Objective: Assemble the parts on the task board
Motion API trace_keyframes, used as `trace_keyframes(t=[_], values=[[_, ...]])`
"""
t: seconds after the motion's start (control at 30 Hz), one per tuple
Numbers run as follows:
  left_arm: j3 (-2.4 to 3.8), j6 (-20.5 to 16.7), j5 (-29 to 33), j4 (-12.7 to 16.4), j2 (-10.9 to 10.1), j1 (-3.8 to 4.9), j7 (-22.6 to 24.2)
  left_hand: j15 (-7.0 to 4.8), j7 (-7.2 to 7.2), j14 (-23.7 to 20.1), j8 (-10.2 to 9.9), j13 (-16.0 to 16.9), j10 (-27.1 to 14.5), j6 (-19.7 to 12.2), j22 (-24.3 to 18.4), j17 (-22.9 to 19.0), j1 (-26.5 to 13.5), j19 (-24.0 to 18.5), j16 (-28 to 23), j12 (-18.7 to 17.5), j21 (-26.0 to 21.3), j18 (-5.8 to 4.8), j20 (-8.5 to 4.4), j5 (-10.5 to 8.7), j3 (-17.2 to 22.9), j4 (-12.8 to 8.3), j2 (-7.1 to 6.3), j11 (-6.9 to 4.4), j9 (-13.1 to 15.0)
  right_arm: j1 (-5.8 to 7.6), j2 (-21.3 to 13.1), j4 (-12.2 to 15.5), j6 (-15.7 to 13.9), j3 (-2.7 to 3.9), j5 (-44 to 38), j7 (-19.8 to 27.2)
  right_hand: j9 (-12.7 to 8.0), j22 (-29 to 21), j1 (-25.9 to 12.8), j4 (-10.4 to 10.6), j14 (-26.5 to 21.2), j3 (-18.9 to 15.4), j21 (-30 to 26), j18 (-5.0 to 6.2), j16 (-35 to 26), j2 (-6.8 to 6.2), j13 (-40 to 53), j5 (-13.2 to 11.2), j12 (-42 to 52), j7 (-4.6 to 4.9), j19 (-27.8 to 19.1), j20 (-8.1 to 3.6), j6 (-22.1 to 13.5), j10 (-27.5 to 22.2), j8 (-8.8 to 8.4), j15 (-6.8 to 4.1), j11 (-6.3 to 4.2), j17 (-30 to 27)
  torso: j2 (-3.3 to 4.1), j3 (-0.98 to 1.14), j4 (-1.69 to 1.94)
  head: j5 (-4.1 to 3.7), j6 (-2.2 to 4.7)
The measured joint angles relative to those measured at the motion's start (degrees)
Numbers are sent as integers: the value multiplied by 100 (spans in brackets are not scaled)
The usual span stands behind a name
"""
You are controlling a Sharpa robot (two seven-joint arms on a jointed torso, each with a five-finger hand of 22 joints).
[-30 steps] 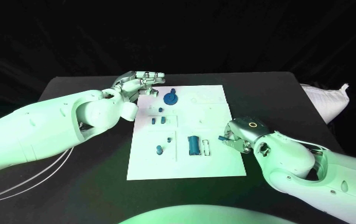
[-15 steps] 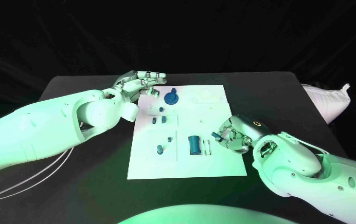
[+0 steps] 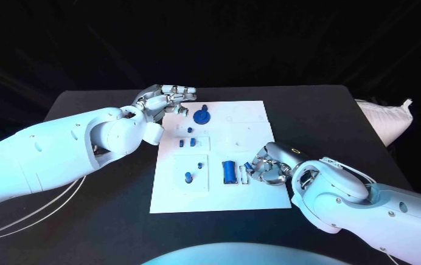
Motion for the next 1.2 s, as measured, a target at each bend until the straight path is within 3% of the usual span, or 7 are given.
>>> trace_keyframes(t=[0.63, 0.77, 0.93, 1.2], values=[[0, 15, -11, 16, 3, 0, 7, 0, 0, 0, 0, 0, 0, 0, 0, 1, 0, 0, 0, 0, 0, 0, 0, 0, 0, 0, 0, 0, 0, 6, 134, -50, 331, -9, 58, -28, 80, -1, -175, 111, 0, -207, 88, 1, 0, 100, 38, 38, 46, -23, 73, -11, 64, 31, 33, 1, -31, -1, 4, 3, 9, 3, -41], [0, 21, -12, 16, 3, 0, 7, 0, 0, 0, 0, 0, 0, 0, 0, 1, 0, 0, 0, 0, 0, 0, 0, 0, 0, 0, 0, 0, 0, 6, 135, -60, 362, -11, 48, -34, 113, -2, -427, 262, 0, -387, 88, 1, 0, 196, 79, 139, 90, -42, 73, -11, 124, 43, 66, 2, -42, -1, 4, 2, 15, -1, -45], [0, 33, -13, 16, 4, 0, 7, 0, 0, 0, 0, 0, 0, 0, 1, 1, 0, 0, 0, 0, 0, 0, 0, 0, 0, 0, 0, 0, 0, 3, 146, -71, 393, -16, 34, -38, 127, -2, -717, 291, 0, -676, 88, 1, 0, 275, 91, 167, 90, -52, 73, -11, 133, 52, 66, 2, -51, -2, 4, 3, 16, -2, -49], [0, 55, -14, 15, 4, 0, 3, 0, 0, 0, 0, 0, 0, 0, 1, -8, 0, 0, 0, 0, 1, 0, 0, 0, 0, 0, 0, -1, 0, 3, 154, -74, 422, -16, -10, -47, 169, -3, -982, 300, 0, -1138, 88, 1, 0, 440, 126, -309, 90, -52, 73, -11, 133, 52, 44, 2, -51, -2, 6, 2, 19, -8, -50]])
